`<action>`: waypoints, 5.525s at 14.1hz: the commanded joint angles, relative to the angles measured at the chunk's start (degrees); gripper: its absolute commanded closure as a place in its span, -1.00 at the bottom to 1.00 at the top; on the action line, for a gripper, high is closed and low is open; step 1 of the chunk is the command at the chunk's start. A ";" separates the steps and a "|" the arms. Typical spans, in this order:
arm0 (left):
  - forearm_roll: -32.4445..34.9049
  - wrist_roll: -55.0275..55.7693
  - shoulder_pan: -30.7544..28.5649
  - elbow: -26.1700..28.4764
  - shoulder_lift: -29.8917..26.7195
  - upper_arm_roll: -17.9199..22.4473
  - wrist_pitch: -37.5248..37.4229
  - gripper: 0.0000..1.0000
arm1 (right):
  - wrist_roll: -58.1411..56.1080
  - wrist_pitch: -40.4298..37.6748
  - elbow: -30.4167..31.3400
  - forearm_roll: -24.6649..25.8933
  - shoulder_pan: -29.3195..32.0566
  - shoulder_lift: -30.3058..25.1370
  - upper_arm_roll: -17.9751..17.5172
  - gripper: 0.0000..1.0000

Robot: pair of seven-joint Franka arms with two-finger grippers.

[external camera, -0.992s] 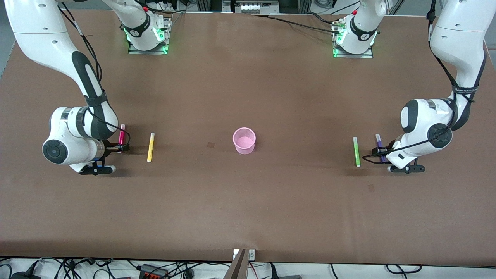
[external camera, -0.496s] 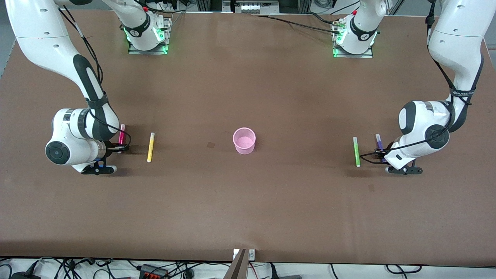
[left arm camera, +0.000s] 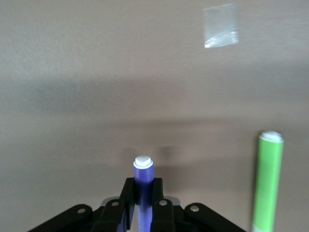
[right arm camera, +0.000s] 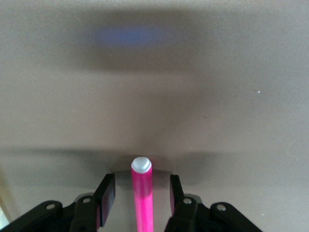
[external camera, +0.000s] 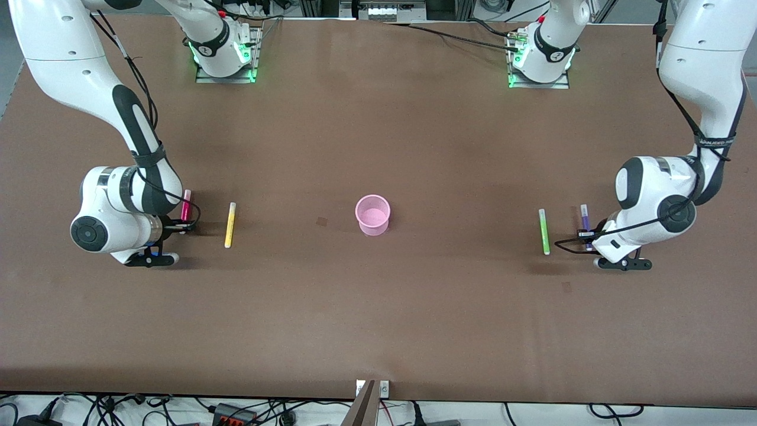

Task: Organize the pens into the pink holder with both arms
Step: 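Lift the purple marker with the left gripper and carry it over the pink cup, then drop the purple marker into the cup while the right gripper lifts the magenta marker, then move the right gripper over the cup while the left gripper withdraws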

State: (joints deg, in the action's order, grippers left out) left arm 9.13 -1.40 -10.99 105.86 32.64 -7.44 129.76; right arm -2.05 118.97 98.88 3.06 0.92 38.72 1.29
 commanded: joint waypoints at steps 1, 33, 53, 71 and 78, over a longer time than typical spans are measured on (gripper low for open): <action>1.24 -9.19 -0.17 -6.26 -2.57 -3.80 -11.86 1.00 | 0.38 0.65 -0.45 0.28 0.57 0.39 -0.41 0.31; -13.87 -63.46 12.48 -1.37 14.03 -41.69 48.13 0.99 | -39.69 -11.22 -15.56 -15.28 -2.50 -9.54 -14.74 1.00; -13.52 -56.63 -9.14 -7.33 12.98 -50.59 6.50 -1.00 | -40.05 5.20 -16.00 -15.19 -13.56 -8.13 -21.59 1.00; 28.84 5.41 -14.76 -17.18 11.40 -44.24 -37.04 -1.00 | -40.84 22.27 -16.00 -6.40 -26.93 0.21 -21.42 1.00; 28.05 7.20 -17.84 -28.24 11.40 -44.94 -38.97 -1.00 | -40.84 22.18 -16.00 -5.17 -26.93 1.89 -21.42 1.00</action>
State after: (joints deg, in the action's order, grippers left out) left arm 37.18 5.21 -29.13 80.69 44.75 -51.74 92.94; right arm -42.28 140.61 83.27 -2.80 -25.66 40.01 -20.36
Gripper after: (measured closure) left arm 0.000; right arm 0.828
